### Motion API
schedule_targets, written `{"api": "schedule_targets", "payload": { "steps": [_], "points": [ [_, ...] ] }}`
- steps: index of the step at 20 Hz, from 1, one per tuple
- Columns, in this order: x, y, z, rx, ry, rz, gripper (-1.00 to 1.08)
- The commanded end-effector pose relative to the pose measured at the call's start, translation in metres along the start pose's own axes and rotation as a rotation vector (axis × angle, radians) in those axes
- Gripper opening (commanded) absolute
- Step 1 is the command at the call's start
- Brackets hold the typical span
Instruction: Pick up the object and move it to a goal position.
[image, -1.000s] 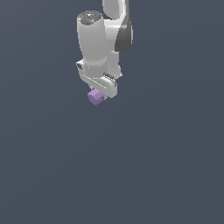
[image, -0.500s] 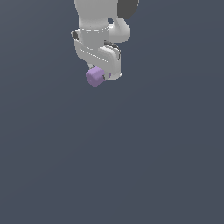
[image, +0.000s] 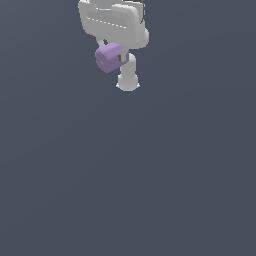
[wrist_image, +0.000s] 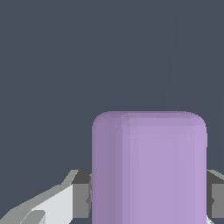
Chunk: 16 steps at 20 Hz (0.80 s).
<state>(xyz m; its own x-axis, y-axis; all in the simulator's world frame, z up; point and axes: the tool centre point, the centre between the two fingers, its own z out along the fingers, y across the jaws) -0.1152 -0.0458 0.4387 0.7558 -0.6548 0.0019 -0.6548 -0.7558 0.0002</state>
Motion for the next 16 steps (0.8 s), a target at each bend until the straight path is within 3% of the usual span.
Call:
{"api": "schedule_targets", "payload": {
  "steps": [1, 8, 16],
  "points": [
    [-0.002, -0.001, -0.020, 0.000, -0.001, 0.000, -1.00],
    [-0.003, -0.003, -0.056, 0.000, -0.002, -0.001, -1.00],
    [-0.004, -0.005, -0.069, 0.000, -0.002, -0.001, -1.00]
  ]
}}
